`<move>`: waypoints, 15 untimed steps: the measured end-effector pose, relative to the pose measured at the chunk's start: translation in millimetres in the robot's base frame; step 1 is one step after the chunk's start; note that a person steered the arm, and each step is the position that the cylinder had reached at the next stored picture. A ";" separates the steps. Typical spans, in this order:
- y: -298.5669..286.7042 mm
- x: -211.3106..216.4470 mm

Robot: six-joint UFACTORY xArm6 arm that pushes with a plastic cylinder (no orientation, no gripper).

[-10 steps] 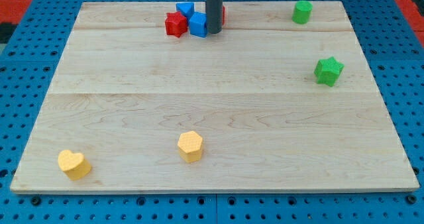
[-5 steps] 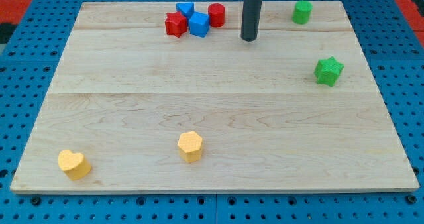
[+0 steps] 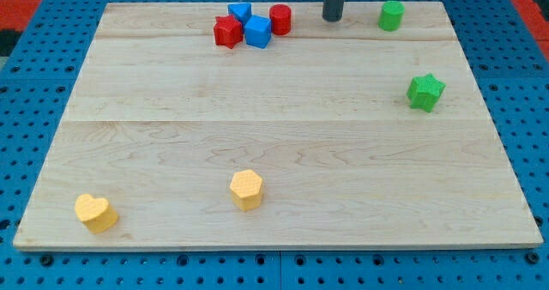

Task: Push the green circle towards the center of the board

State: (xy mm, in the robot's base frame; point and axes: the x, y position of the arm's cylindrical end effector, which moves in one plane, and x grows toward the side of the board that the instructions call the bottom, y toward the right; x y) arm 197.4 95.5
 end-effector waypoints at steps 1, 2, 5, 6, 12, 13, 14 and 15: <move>21.1 -5.3; 61.9 -5.4; 142.1 -5.1; 136.5 -5.0; 45.7 64.6; 42.9 83.4; 41.5 101.7; 52.2 107.2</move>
State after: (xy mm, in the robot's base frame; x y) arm 304.6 147.7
